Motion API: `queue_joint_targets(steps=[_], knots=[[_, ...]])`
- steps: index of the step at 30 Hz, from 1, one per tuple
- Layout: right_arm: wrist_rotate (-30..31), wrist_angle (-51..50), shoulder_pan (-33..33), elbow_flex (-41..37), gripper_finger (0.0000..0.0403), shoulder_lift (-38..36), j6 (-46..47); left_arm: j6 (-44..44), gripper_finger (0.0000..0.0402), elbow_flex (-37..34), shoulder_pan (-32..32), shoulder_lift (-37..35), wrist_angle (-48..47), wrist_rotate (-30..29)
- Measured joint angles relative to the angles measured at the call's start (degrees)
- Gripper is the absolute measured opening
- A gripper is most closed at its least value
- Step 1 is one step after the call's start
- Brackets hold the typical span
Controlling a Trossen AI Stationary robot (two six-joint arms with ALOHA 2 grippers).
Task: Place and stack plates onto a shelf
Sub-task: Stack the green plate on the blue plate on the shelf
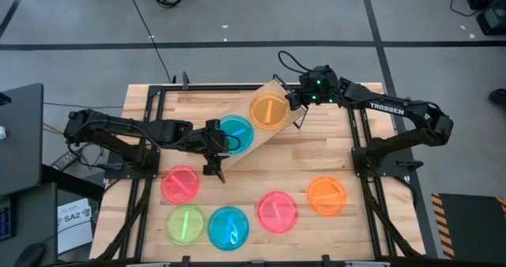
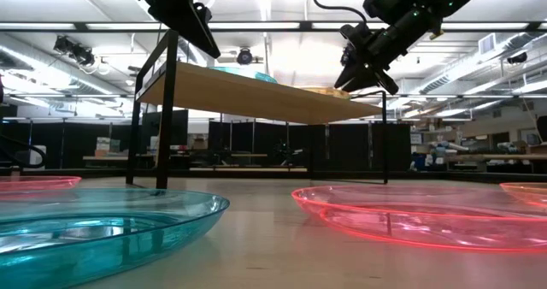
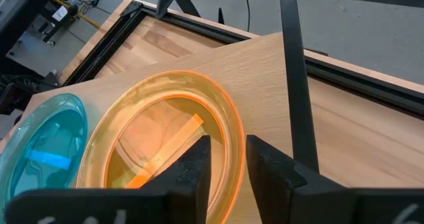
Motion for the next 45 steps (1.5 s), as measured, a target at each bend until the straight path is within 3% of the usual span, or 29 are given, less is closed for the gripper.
queue_joint_targets(steps=[14,32,45], knots=[[0.02,0.02,0.0,-0.02,0.0162,0.0,-0.01,0.0,0.0217,0.0,0.0,0.0,0.01,0.0],[0.04,0.02,0.0,-0.02,0.0164,0.0,0.0,-0.26,0.0217,0.16,-0.45,-0.97,5.66,-0.02],[0.04,0.0,0.0,-0.02,0.0163,0.0,-0.42,-4.81,0.0217,13.56,-8.34,-1.33,-5.27,0.03]])
